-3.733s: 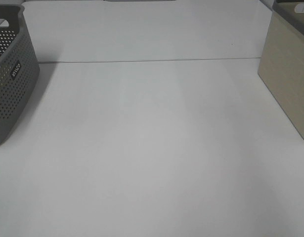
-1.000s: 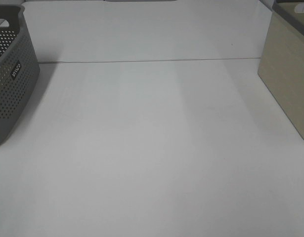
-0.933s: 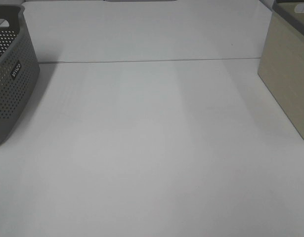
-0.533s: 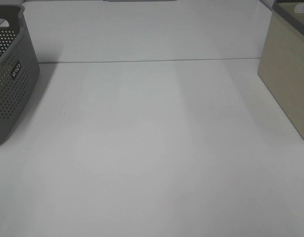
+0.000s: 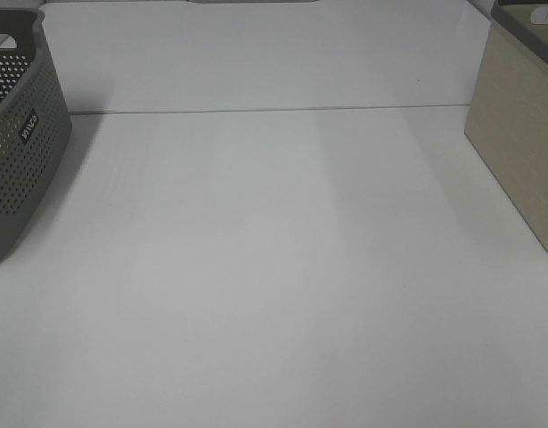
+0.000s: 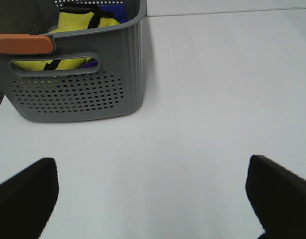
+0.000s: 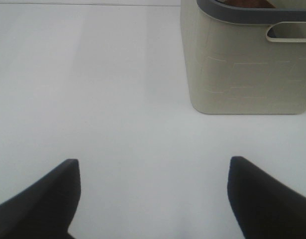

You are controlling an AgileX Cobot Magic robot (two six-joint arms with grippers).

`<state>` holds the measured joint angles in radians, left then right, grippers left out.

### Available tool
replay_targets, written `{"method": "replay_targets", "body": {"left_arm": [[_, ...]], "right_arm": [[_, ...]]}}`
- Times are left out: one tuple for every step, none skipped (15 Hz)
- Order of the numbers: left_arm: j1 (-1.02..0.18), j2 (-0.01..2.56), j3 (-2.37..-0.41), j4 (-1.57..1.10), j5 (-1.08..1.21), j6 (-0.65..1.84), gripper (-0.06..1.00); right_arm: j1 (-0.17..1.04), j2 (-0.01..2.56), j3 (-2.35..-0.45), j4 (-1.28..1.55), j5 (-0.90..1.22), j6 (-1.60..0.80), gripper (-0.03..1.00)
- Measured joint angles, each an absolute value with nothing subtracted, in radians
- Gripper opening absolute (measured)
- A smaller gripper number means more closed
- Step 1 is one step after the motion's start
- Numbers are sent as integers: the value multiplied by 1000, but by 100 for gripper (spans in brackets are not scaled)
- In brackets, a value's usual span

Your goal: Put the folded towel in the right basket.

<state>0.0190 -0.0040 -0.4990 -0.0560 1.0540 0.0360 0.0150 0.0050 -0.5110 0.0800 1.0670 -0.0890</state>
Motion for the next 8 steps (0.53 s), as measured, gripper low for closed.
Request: {"method": "replay_targets", "body": {"left_arm": [[19, -4, -499, -56, 1054, 36, 97], [19, -4, -499, -56, 1054, 36, 97], [19, -4, -499, -56, 1054, 36, 97], [19, -4, -499, -56, 1054, 36, 97], [19, -4, -499, -56, 1054, 36, 97], [19, -4, -499, -56, 1054, 36, 97], [19, -4, -499, -56, 1054, 36, 97], [19, -4, -499, -56, 1054, 36, 97]], "right_arm": [[15, -3, -511, 80, 1067, -89, 77], [15, -5, -511, 80, 1067, -89, 77], [15, -6, -511, 80, 1067, -89, 77], [15, -6, -511, 80, 1067, -89, 77], [15, -6, -511, 80, 1067, -89, 77], [15, -6, -511, 80, 1067, -89, 77], [15, -6, -511, 80, 1067, -89, 77], [15, -6, -511, 80, 1067, -89, 77]]}}
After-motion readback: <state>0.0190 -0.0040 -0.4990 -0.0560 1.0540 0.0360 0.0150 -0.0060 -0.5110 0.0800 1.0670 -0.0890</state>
